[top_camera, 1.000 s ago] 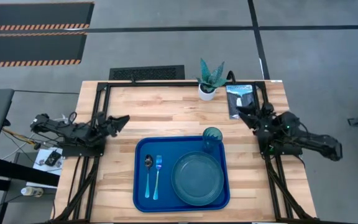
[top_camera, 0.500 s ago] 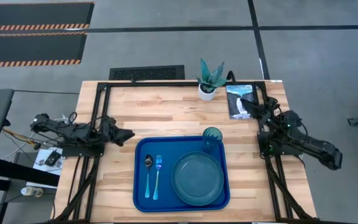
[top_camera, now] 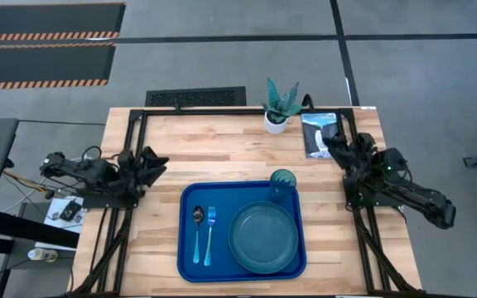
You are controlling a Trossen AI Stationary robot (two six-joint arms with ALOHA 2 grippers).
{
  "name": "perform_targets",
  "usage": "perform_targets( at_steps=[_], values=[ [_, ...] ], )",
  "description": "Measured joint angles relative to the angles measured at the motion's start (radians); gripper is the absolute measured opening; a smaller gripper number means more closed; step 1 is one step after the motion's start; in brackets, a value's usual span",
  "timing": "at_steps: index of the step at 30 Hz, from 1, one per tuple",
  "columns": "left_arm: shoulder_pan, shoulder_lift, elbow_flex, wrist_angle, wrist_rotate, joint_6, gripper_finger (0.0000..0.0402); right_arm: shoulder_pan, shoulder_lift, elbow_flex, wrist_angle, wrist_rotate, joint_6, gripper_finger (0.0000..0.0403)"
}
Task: Pick and place plate/cup/fork/spoon on tray
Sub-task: Return to Home Position
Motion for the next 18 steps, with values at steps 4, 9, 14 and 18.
perform_targets(
  at_steps=[4, 9, 14, 18],
  values=[
    [0.0, 0.0, -0.003, -0.057, -0.046, 0.152, 0.0179, 0.013, 0.0, 0.0, -0.011, -0.083, -0.126, 0.0254],
    [0.0, 0.0, -0.003, -0.289, -0.104, 0.122, 0.0179, 0.035, 0.0, 0.0, -0.105, -0.102, -0.238, 0.0254],
    [0.003, 0.013, -0.002, -0.344, -0.08, 0.099, 0.0179, 0.037, 0.0, -0.001, -0.224, -0.099, -0.263, 0.0254],
    [0.011, 0.014, -0.002, -0.344, -0.083, 0.127, 0.0179, 0.037, 0.0, -0.001, -0.225, -0.073, -0.317, 0.0254]
  ],
)
